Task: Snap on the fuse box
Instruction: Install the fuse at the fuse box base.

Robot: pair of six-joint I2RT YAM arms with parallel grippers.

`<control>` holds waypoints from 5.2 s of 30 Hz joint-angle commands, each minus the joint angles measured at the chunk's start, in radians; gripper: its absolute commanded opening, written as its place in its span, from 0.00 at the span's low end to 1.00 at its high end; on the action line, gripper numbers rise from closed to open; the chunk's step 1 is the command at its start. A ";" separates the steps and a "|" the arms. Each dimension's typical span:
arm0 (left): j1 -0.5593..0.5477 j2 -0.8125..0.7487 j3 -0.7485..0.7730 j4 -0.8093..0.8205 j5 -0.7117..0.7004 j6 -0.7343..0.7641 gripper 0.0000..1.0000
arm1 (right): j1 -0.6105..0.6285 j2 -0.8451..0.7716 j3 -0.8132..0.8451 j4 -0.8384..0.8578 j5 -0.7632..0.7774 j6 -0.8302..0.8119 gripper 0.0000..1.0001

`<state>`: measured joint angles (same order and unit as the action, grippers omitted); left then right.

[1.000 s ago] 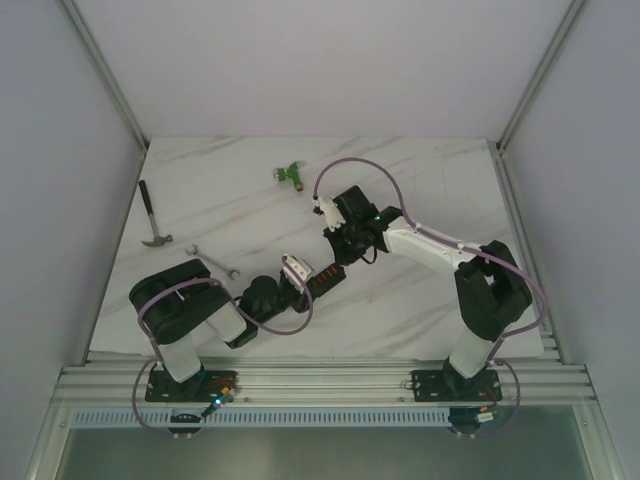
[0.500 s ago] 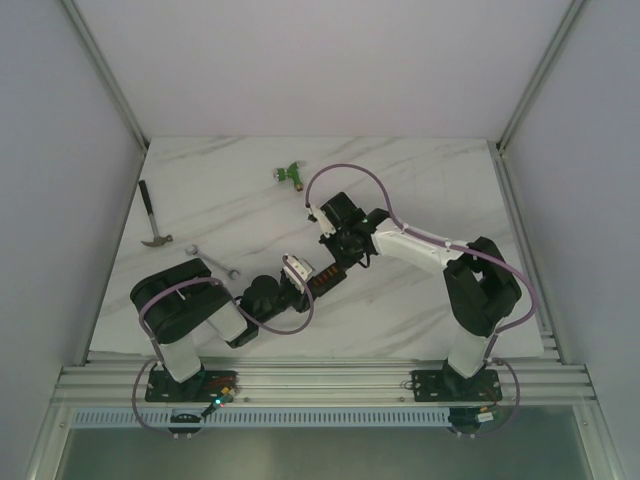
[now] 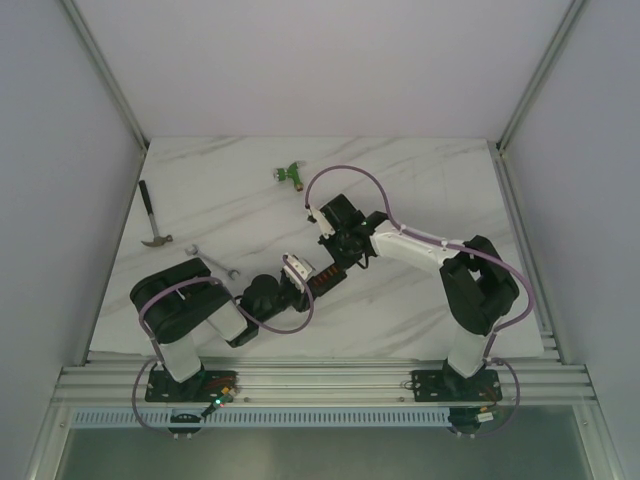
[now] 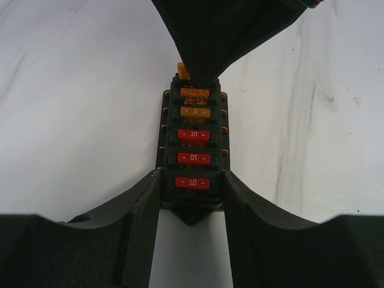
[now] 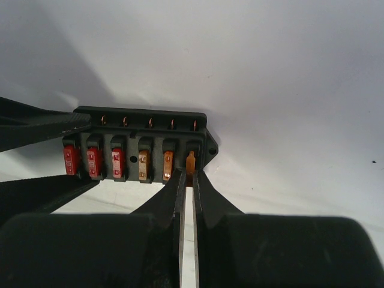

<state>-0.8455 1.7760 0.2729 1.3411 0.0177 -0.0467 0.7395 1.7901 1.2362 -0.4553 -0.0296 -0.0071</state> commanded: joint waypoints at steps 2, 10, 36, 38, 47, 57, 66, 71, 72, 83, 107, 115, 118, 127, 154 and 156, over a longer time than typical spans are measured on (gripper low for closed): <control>0.009 0.020 0.011 -0.013 0.042 -0.001 0.47 | 0.004 0.015 -0.035 0.019 -0.005 0.002 0.00; 0.023 0.017 0.011 -0.022 0.064 -0.010 0.47 | 0.004 0.026 -0.055 0.024 -0.034 -0.019 0.00; 0.014 0.000 0.041 -0.110 0.168 -0.015 0.47 | 0.050 -0.037 -0.093 0.011 -0.001 0.055 0.00; 0.010 0.000 0.044 -0.118 0.171 -0.013 0.47 | 0.055 -0.043 -0.096 0.011 -0.006 0.065 0.00; 0.005 -0.007 0.045 -0.144 0.175 -0.012 0.47 | 0.072 -0.048 -0.095 0.014 0.005 0.130 0.00; 0.005 -0.021 0.044 -0.181 0.182 0.022 0.47 | 0.089 -0.051 -0.075 -0.003 0.008 0.220 0.00; 0.005 -0.030 0.055 -0.202 0.183 0.025 0.48 | 0.095 -0.050 -0.051 -0.009 0.002 0.250 0.00; 0.005 -0.029 0.057 -0.208 0.182 0.027 0.47 | 0.096 -0.041 -0.039 -0.004 -0.004 0.252 0.00; 0.004 -0.030 0.056 -0.208 0.182 0.027 0.47 | 0.096 -0.041 -0.039 -0.005 -0.005 0.252 0.00; 0.005 -0.040 0.051 -0.216 0.182 0.031 0.47 | 0.084 -0.032 -0.048 -0.062 0.131 0.209 0.00; 0.006 -0.045 0.051 -0.224 0.190 0.033 0.47 | 0.045 -0.053 -0.048 -0.084 0.098 0.145 0.00; 0.006 -0.046 0.049 -0.226 0.190 0.033 0.47 | 0.038 0.014 -0.075 -0.109 0.066 0.138 0.00; 0.006 -0.046 0.049 -0.225 0.191 0.035 0.47 | 0.035 0.030 -0.091 -0.109 0.063 0.128 0.00; 0.007 -0.045 0.050 -0.226 0.193 0.034 0.47 | 0.031 0.013 -0.077 -0.107 -0.003 0.132 0.07; 0.007 -0.046 0.055 -0.234 0.191 0.034 0.47 | 0.034 -0.127 -0.038 -0.032 0.025 0.201 0.33; 0.006 -0.046 0.055 -0.234 0.192 0.034 0.47 | 0.032 -0.127 -0.039 -0.037 0.055 0.206 0.33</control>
<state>-0.8314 1.7229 0.3256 1.1767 0.1699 -0.0162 0.7723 1.6932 1.1847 -0.4919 -0.0399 0.1741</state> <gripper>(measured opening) 0.516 0.325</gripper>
